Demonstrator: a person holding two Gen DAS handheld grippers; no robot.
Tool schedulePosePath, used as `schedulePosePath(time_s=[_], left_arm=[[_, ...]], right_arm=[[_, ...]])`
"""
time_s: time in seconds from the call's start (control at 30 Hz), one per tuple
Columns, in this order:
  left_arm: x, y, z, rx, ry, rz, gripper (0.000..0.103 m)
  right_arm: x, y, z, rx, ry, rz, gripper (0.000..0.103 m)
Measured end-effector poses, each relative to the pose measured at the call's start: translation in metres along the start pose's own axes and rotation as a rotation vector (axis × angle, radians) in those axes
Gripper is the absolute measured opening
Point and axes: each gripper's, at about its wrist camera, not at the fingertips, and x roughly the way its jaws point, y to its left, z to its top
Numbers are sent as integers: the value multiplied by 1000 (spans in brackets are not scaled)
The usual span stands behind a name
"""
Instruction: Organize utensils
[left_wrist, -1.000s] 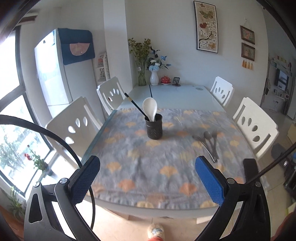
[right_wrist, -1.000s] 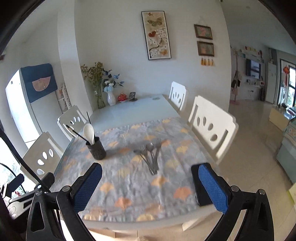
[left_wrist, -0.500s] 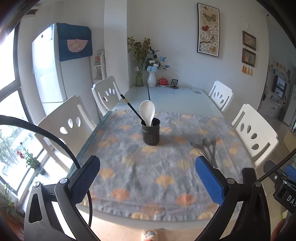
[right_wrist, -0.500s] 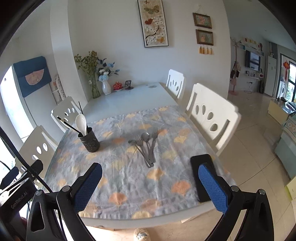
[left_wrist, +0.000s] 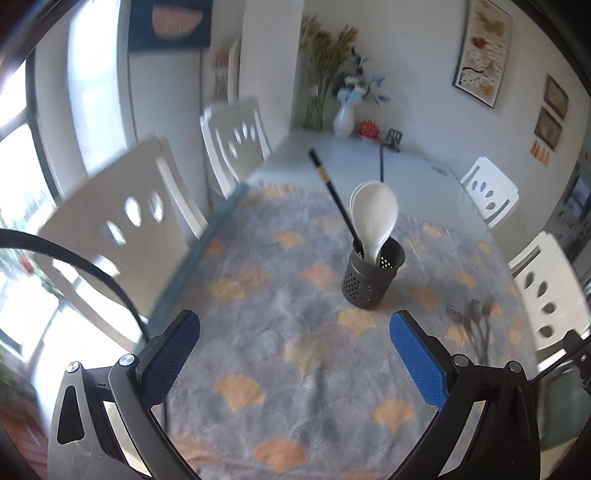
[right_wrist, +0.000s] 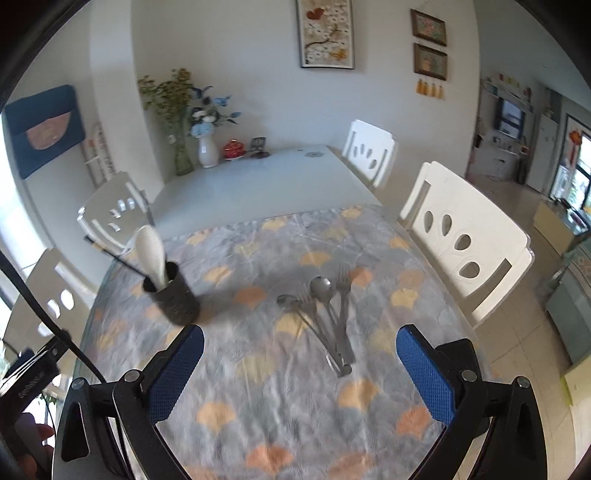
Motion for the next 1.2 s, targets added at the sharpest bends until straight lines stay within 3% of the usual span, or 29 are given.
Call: schedulePosePath(time_s=[0.07,0.3,0.4,0.53,0.9,1.2], left_arm=[[13,6,5,-2,19,-23,102],[37,-13,12,133,9,-176,102],[51,-29,15,210,20,-188,102],[66,-38,24,220,44,-215,102],[77,-55,36,255,44,-207,102],[81,-55,23,271,16,-145,102]], right_arm=[[9,0,4,18,11,-23,103],[42,-7,9,117,97,-53,103],[52,-7,9,150,120,-44,103],[63,-2,13,137,145,-44,103],[85,19,33,55,161,-28,103],[98,24,31,21,193,4,103]])
